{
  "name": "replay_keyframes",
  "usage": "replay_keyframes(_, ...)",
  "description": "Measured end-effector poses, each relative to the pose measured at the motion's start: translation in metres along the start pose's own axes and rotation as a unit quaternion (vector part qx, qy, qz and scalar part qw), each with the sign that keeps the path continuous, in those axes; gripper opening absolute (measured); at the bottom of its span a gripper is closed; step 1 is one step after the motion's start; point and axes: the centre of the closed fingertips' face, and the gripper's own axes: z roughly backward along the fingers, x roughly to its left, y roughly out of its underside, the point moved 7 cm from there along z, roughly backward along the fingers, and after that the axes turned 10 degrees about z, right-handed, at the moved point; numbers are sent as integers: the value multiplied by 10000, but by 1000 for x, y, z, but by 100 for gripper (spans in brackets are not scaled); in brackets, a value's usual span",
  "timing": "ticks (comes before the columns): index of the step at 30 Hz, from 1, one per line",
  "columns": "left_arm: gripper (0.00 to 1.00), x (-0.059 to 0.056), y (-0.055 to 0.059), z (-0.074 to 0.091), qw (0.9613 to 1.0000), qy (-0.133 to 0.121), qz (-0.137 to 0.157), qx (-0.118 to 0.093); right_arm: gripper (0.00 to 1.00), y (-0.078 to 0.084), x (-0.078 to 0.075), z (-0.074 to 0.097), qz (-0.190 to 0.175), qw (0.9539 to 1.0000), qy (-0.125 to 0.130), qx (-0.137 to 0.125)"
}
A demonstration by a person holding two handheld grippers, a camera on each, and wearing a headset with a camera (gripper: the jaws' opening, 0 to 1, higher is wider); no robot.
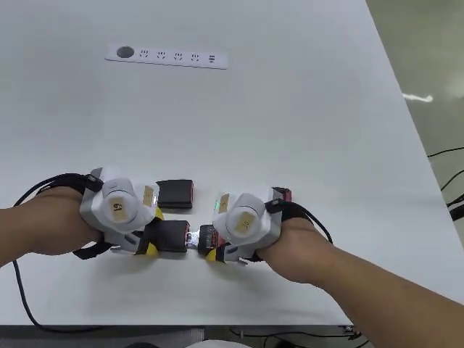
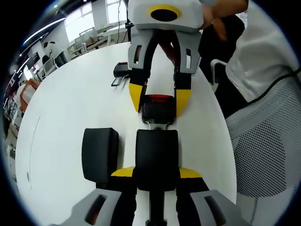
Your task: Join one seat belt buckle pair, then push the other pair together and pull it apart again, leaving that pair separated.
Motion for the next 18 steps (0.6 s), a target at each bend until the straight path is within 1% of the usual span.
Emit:
replay_keyframes(3,32,1,0,0,10000,3,-6,-19,31,-1,-1,-1,-22,10000,-9,-75)
replay_keyframes(4,32,1,0,0,10000,8,-23,-22,31,-5,-2,-3,-48,9999,-21,-119)
replay_keyframes(7,32,1,-1,0,10000,14,-45,-4,31,-8,-2,-6,13,10000,-8,-93)
replay_keyframes(11,32,2,-1,0,10000,13,-77,15,31,-8,-4,-6,-25,9999,-12,-148)
replay_keyframes(15,31,2,-1,0,10000,27,-72,-28,31,-8,-4,-8,-94,9997,40,-224)
replay_keyframes(16,31,2,0,0,10000,14,-57,23,31,-7,-5,-8,-65,9998,41,-187)
replay_keyframes(18,31,4,0,0,10000,20,-65,-24,31,-5,-5,-10,-92,9997,61,-214)
